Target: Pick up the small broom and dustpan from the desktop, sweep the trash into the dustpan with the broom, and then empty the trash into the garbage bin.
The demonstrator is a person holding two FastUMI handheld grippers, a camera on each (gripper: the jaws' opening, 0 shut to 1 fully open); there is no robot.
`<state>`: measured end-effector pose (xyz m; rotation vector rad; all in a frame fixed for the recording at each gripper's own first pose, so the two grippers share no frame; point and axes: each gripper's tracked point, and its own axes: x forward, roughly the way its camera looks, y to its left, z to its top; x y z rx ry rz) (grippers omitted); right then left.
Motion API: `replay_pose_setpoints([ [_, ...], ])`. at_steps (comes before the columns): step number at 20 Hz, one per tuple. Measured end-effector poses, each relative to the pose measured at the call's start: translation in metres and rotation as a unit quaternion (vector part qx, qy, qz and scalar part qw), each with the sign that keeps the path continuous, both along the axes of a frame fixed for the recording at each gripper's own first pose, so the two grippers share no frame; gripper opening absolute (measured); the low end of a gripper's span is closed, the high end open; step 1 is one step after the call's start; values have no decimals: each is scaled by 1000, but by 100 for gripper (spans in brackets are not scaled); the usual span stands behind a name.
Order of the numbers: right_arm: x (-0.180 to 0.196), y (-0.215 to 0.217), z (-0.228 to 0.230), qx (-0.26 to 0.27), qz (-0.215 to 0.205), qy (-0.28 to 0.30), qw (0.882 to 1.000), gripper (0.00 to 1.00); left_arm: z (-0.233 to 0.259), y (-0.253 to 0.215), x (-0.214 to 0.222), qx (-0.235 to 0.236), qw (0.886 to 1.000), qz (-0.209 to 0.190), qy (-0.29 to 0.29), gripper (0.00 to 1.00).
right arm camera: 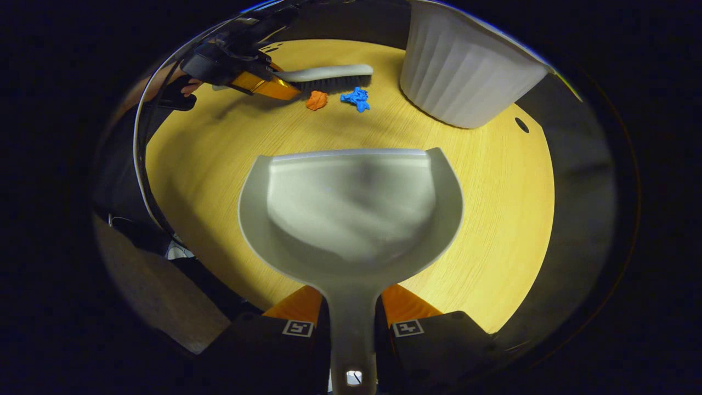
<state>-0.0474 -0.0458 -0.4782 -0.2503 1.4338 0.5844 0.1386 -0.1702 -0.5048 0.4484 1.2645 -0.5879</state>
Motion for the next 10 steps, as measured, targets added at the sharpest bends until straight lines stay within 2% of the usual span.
replay_pose_setpoints([
  [2,2,0,-1,2,1,5,1000,40,2,-19,-11,-21,999,-16,18,29],
  [5,-1,1,-5,10,-4,6,1000,37,-2,-48,-34,-59,997,-33,46,24],
  [7,-2,-1,-7,9,-4,6,1000,37,3,-58,-48,-85,993,-35,73,29],
  [8,-2,-1,-8,9,-5,7,1000,37,5,-66,-56,-95,992,-35,82,24],
  [9,-4,-1,-10,8,-6,7,1000,40,8,-71,-61,-103,990,-37,89,27],
  [10,-5,-1,-12,8,-7,6,1000,40,12,-73,-66,-110,988,-40,96,24],
])
